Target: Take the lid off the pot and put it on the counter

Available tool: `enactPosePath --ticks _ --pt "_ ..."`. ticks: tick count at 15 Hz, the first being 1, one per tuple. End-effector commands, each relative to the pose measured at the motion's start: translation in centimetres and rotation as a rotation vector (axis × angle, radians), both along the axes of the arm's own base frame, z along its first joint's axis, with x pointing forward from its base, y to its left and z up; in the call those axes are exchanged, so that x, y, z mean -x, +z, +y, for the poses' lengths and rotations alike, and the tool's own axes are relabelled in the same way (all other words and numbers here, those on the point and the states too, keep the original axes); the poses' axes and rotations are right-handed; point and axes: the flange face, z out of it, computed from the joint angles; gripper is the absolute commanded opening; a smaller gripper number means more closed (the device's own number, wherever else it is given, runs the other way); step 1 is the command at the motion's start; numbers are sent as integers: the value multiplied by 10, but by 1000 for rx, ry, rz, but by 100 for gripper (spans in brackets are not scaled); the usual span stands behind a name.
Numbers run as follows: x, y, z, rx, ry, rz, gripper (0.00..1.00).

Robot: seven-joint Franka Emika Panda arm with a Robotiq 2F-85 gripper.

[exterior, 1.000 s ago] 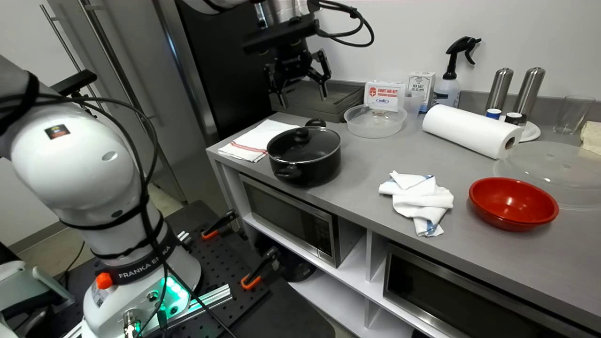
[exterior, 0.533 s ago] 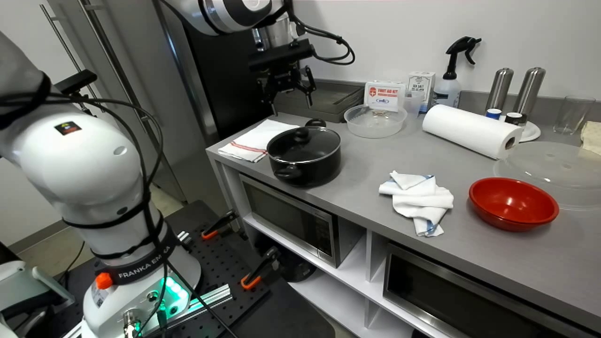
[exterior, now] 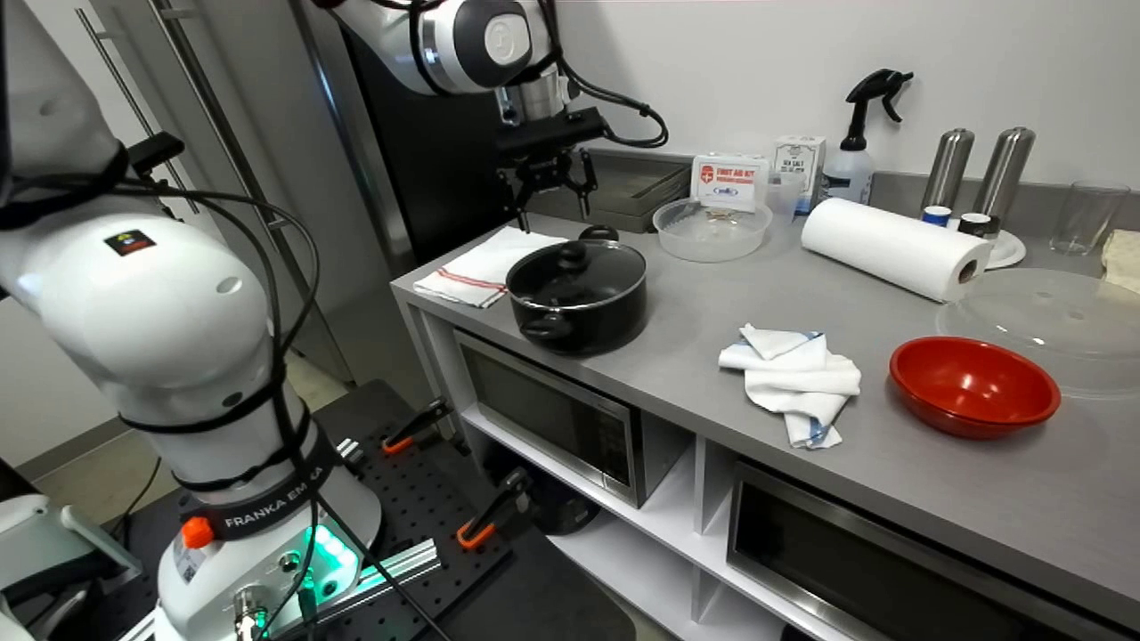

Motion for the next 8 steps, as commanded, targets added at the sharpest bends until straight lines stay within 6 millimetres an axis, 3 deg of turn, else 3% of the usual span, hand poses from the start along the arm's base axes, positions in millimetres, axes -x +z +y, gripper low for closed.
enactPosePath --ticks 1,8 --pt "-17 -17 16 -29 60 19 100" --pt "-35 -41 18 -38 100 54 100"
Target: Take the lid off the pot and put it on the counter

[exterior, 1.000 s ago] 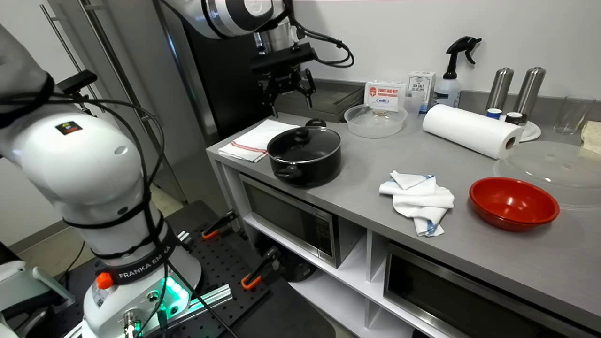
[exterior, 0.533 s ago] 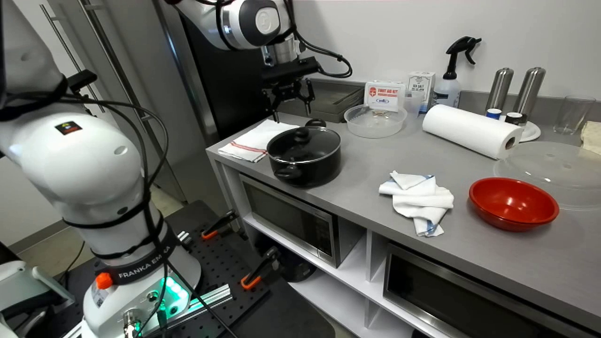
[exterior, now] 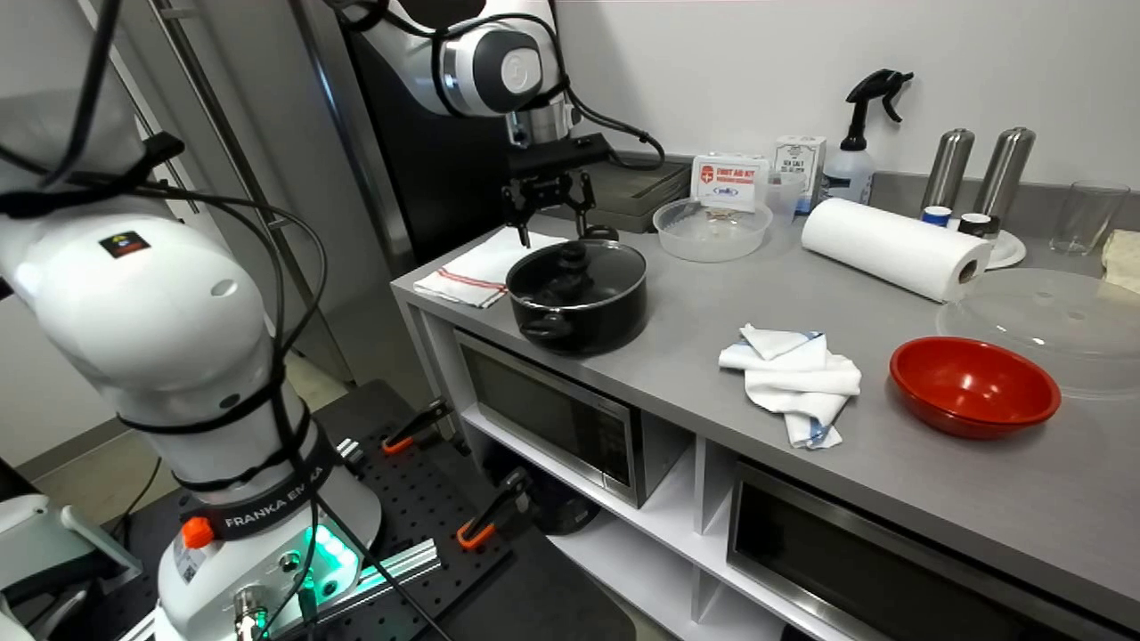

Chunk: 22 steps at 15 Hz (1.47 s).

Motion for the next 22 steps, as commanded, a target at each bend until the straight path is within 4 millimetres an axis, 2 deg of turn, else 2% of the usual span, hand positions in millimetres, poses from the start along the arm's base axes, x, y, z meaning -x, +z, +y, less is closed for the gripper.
enactPosePath --ticks 1,8,9,10,16,17,22 --pt "-17 -8 -4 -24 18 2 100" --pt "-30 -22 -16 -26 17 22 100" --pt "-31 -23 -16 -26 18 24 83" --pt "-31 -23 -17 -26 19 24 74" --pt "-34 -23 -20 -27 17 20 28" --pt "-35 -22 -20 -27 16 18 25" --pt "-28 -15 -18 -22 19 14 25"
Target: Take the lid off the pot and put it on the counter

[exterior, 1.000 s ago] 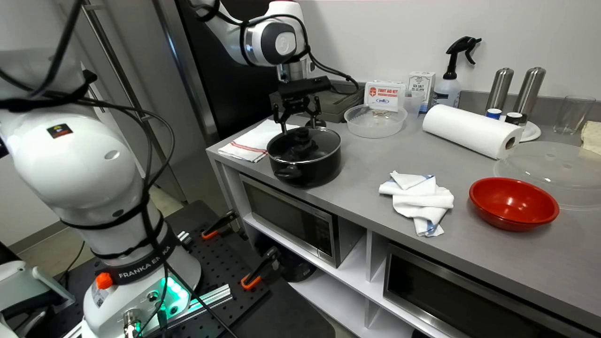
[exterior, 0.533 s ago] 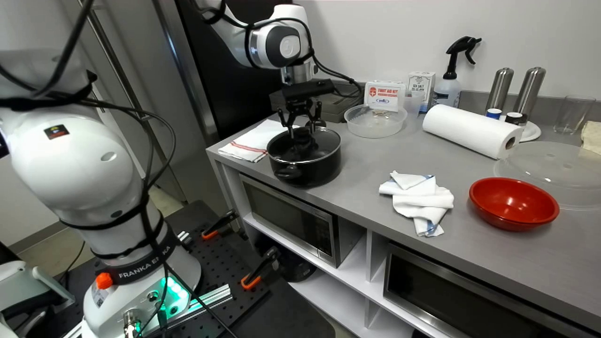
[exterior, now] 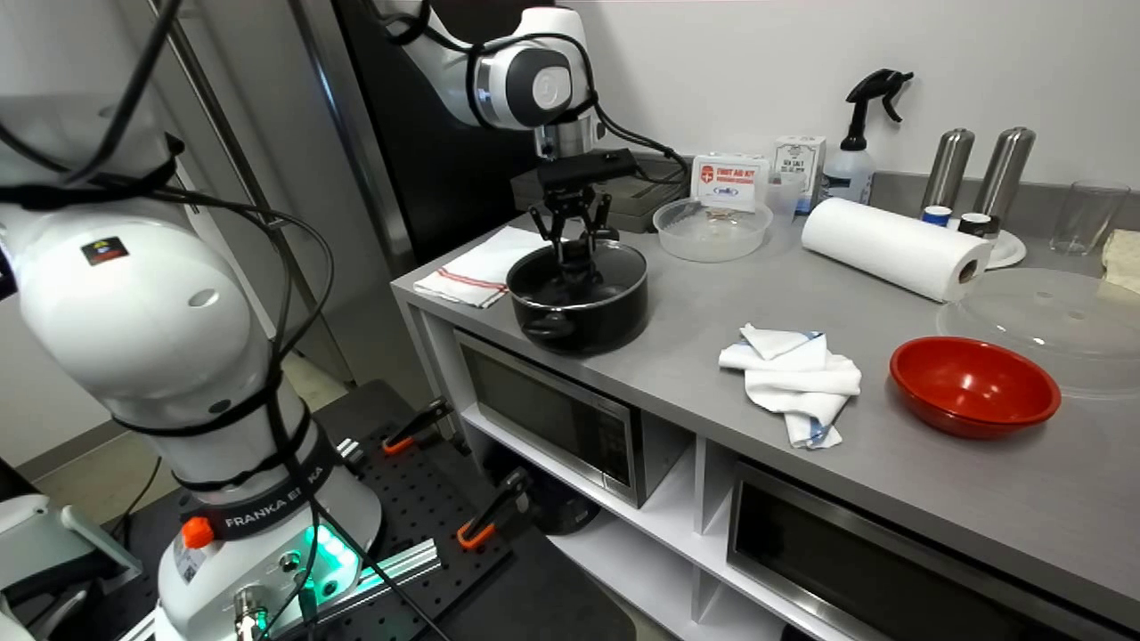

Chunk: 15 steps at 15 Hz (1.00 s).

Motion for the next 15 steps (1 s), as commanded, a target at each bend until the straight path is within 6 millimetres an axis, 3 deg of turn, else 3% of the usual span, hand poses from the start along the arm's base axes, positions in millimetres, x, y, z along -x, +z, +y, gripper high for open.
enactPosePath --ticks 1,9,15 --pt "4 11 3 -10 18 -20 25" --pt "44 46 12 13 49 -67 25" --pt "44 70 -5 2 10 -107 25"
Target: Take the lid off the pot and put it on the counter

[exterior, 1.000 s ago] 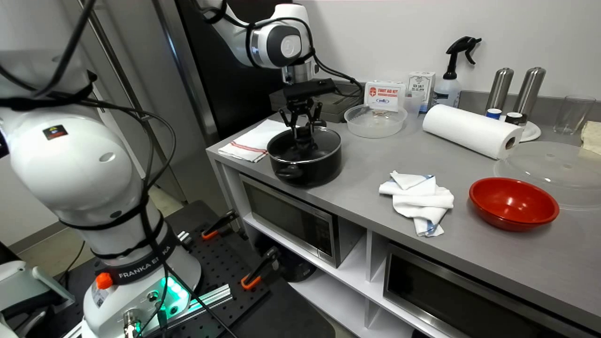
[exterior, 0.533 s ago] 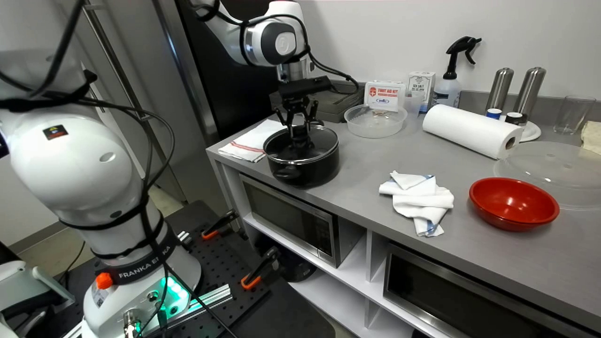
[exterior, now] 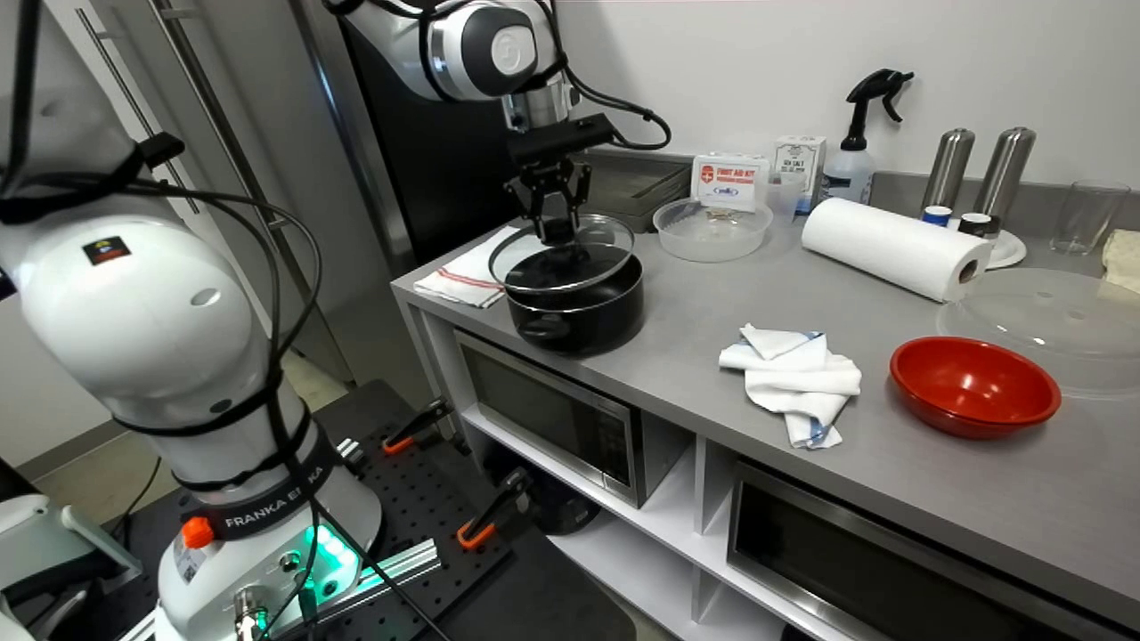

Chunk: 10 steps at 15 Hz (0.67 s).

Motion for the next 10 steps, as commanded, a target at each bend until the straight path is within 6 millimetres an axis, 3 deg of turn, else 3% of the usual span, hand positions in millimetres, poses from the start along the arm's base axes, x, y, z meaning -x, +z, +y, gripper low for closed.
enactPosePath --ticks 1,4,10 --pt "-2 24 -19 -19 -37 -33 25" --pt "-10 33 -46 -43 -100 -38 25" --pt "-29 62 -119 -140 -272 -64 25"
